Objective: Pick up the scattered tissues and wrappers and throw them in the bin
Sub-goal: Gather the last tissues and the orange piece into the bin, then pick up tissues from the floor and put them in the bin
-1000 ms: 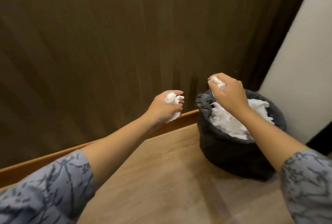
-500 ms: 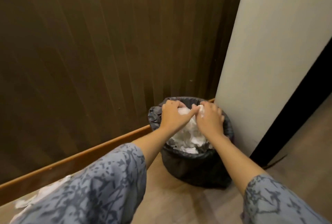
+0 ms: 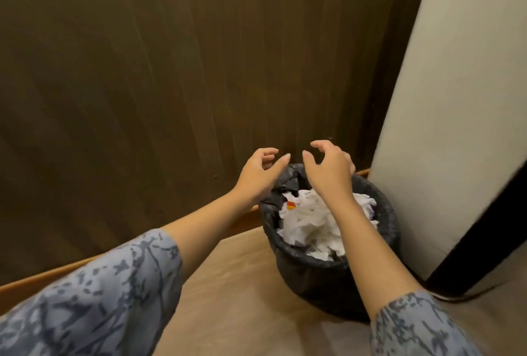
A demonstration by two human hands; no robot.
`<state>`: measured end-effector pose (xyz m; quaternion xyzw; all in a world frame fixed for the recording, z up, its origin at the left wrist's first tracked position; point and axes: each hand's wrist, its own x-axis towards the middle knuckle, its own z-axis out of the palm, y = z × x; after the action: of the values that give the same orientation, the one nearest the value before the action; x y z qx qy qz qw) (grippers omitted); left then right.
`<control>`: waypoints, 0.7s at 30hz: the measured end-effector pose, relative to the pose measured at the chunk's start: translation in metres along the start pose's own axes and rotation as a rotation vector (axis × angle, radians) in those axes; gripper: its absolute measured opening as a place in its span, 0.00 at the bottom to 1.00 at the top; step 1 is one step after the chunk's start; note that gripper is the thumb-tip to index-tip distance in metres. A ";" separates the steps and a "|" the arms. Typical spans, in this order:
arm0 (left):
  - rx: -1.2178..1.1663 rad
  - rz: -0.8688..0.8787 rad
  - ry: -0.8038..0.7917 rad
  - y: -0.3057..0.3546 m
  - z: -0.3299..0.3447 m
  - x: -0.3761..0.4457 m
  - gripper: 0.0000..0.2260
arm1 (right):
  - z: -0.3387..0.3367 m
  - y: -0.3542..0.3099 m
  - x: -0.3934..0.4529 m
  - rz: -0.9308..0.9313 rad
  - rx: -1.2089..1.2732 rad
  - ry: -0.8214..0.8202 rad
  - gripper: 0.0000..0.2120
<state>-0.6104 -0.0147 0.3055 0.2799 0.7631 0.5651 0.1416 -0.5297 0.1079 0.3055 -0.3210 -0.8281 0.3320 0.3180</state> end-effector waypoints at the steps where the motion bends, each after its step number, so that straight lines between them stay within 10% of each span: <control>1: 0.045 -0.007 0.018 0.001 -0.013 -0.003 0.19 | 0.003 -0.013 -0.001 -0.040 0.096 -0.030 0.13; 12: 0.571 -0.072 0.298 -0.027 -0.212 -0.102 0.06 | 0.095 -0.121 -0.067 -0.589 0.216 -0.681 0.07; 21: 0.501 -0.187 0.450 -0.094 -0.348 -0.190 0.06 | 0.191 -0.214 -0.154 -0.849 0.152 -0.985 0.07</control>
<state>-0.6685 -0.4179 0.3097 0.1034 0.9125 0.3924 -0.0522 -0.6487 -0.1954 0.3084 0.2468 -0.9058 0.3433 0.0267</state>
